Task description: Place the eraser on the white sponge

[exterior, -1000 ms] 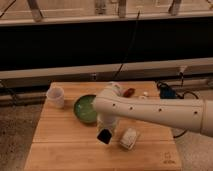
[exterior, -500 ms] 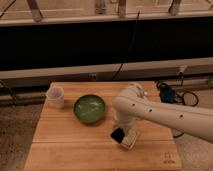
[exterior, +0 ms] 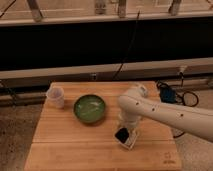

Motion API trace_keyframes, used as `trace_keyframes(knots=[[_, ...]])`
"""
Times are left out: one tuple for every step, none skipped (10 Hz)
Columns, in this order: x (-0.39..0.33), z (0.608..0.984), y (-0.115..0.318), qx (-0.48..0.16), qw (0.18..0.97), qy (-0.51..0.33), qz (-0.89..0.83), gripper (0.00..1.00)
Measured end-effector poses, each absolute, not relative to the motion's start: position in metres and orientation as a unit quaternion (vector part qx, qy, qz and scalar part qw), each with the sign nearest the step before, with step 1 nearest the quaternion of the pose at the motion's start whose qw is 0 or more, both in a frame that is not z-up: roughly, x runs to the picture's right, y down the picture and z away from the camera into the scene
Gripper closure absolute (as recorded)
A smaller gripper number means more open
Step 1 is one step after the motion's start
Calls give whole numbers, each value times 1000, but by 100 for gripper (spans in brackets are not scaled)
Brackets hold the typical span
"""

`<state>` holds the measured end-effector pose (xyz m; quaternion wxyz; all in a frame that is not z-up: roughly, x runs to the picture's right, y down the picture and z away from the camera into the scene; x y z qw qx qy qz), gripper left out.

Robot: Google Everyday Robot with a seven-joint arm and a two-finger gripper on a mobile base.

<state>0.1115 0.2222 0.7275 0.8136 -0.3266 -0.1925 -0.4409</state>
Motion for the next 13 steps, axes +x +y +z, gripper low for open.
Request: trace_keyframes(knots=[[116, 728, 223, -329, 815, -190, -437, 53], [121, 727, 225, -332, 819, -187, -429, 40], [125, 727, 227, -333, 822, -184, -424, 31], [128, 728, 228, -335, 825, -182, -418, 23], [130, 729, 230, -336, 826, -182, -414, 20], [131, 731, 233, -337, 827, -181, -411, 20], [133, 731, 234, -338, 828, -179, -409, 20], [134, 731, 235, -336, 830, -178, -409, 20], [134, 731, 236, -327, 833, -175, -411, 21], [134, 730, 236, -325, 834, -173, -411, 25], [135, 730, 236, -325, 834, -175, -410, 33], [134, 730, 236, -325, 834, -178, -409, 45], [135, 730, 237, -325, 834, -179, -408, 54]])
